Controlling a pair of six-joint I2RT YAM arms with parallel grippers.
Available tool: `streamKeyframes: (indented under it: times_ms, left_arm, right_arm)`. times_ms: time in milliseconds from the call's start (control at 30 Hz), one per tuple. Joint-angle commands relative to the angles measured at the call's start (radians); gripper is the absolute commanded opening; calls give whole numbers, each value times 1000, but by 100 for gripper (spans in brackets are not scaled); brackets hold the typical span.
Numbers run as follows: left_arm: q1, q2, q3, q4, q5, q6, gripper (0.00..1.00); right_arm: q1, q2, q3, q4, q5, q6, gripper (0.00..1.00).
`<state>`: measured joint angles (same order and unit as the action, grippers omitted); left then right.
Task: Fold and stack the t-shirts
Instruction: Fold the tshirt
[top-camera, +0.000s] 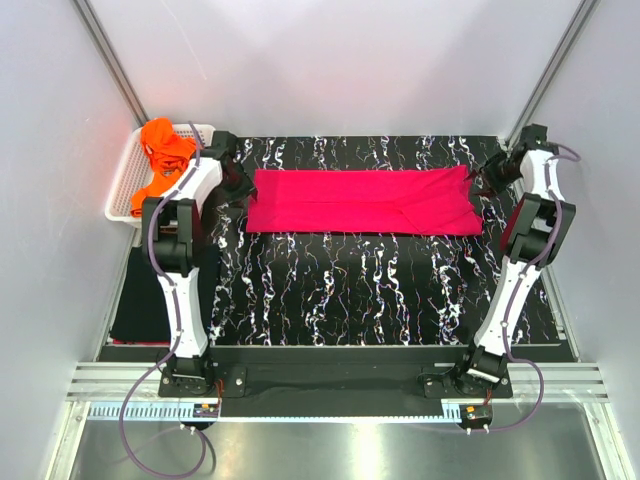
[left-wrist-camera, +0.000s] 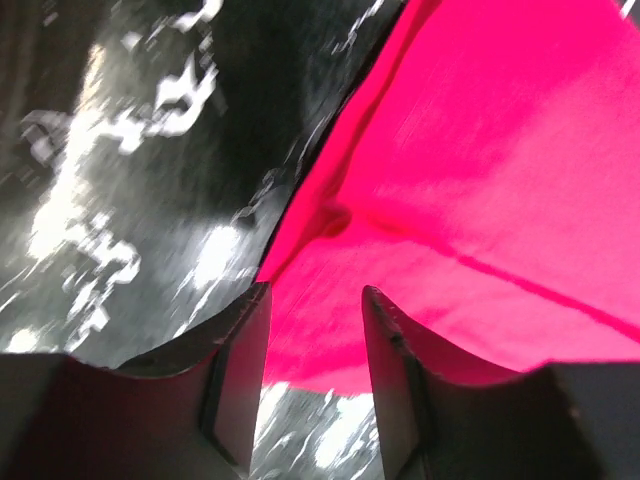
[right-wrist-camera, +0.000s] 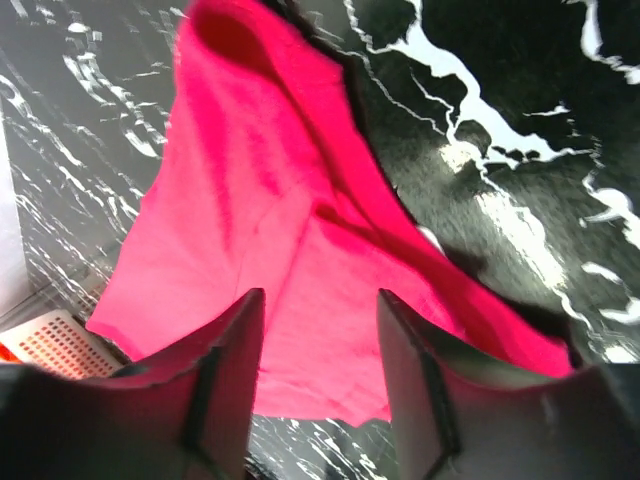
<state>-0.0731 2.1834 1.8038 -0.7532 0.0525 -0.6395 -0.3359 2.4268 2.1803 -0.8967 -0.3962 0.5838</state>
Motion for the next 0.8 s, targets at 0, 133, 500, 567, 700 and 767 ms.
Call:
streamKeyframes:
  times_ms: [0, 133, 500, 567, 700, 767]
  left_arm:
    - [-2, -167, -32, -3, -74, 67, 47]
    - [-33, -228, -98, 29, 41, 103, 43]
    - [-99, -51, -47, 98, 210, 107, 38]
    - [-99, -40, -69, 97, 195, 115, 38]
    - [-97, -33, -122, 97, 173, 118, 38]
    - [-97, -33, -158, 97, 168, 115, 37]
  right_arm:
    - [-3, -90, 102, -82, 43, -84, 59]
    - [53, -187, 26, -74, 31, -85, 61]
    - [376, -222, -226, 111, -95, -13, 45]
    - [409, -221, -260, 137, -90, -6, 36]
    - [439, -229, -359, 174, -61, -13, 17]
    - [443, -244, -396, 206, -38, -12, 8]
